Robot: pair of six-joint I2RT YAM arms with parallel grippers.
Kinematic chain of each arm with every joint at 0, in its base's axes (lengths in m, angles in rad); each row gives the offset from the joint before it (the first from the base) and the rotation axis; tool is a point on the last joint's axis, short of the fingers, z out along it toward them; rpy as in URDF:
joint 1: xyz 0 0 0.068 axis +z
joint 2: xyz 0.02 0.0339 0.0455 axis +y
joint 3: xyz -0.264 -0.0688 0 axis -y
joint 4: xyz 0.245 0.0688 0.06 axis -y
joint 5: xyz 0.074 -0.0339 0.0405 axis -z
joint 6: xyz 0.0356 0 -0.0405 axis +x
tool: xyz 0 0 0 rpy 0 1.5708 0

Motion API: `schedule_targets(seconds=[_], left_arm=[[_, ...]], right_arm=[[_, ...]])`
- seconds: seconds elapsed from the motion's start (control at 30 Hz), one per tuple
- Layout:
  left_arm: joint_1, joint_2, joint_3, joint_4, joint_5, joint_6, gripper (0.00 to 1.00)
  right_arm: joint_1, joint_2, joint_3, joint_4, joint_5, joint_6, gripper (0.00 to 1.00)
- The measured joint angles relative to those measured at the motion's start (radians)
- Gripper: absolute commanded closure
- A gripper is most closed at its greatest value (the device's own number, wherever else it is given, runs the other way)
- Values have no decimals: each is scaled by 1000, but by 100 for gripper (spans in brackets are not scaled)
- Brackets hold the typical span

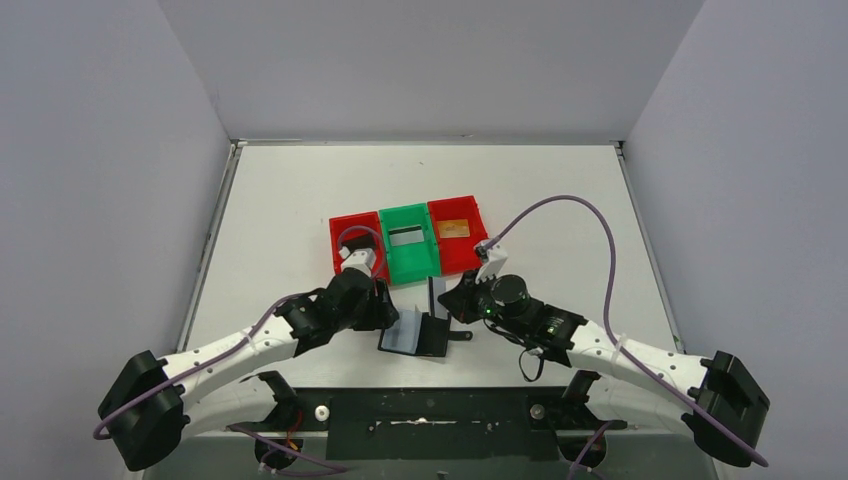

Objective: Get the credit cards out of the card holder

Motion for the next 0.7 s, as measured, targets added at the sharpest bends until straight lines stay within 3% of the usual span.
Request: schedule_targets(seconds=[0.27, 0.7], left_arm=[[8, -16, -32, 52, 18, 34, 50], [14, 155, -48, 325, 301, 24, 55]], right_arm=[[21, 9, 112, -68, 31, -90, 99], [30, 23, 193, -166, 210, -192, 100]])
